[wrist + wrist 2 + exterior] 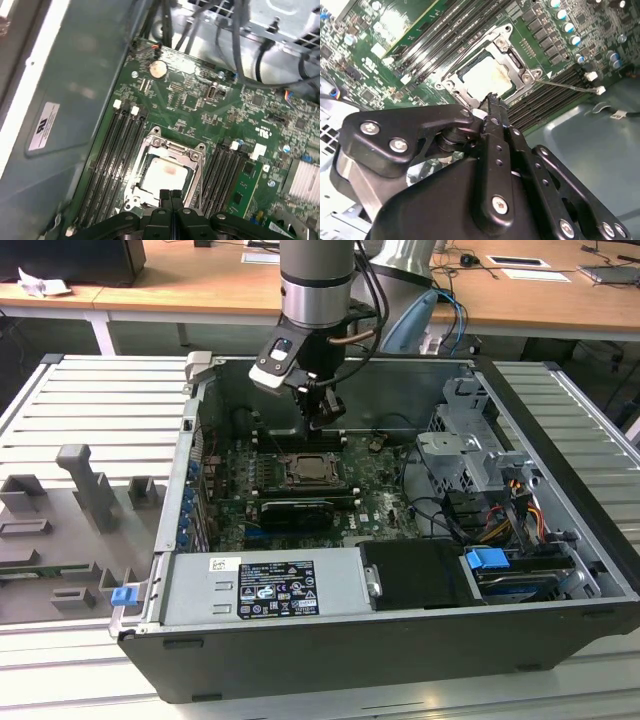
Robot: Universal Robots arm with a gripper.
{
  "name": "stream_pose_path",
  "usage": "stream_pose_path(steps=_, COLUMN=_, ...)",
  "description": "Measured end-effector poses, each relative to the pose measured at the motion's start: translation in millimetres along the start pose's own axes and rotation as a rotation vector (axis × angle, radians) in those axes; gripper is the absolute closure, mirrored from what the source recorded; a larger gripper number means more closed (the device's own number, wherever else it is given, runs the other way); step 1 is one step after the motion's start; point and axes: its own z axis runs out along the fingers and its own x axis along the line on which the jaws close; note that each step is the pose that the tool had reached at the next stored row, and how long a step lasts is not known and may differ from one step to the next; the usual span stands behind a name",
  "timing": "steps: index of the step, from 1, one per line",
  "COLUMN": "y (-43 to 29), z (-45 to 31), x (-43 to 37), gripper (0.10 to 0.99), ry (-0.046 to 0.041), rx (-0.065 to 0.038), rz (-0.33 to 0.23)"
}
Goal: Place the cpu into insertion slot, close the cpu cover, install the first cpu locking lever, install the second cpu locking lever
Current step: 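Install the first cpu locking lever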
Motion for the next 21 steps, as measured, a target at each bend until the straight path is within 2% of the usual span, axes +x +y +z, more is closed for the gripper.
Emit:
stream_pose_path(steps=5, y=0.0, z=0.0, x=0.0, gripper=0.980, ry=0.0022, rx=-0.001, rz=-0.061)
stream_pose_path(steps=13, y=0.0, z=0.0, x=0.0, gripper=0.980, ry=0.0044, rx=-0.002, rz=-0.121)
stream_pose_path(steps=21, y=0.0, z=0.0, x=0.0, gripper=0.980, ry=0.0076, rx=-0.004, rz=-0.208)
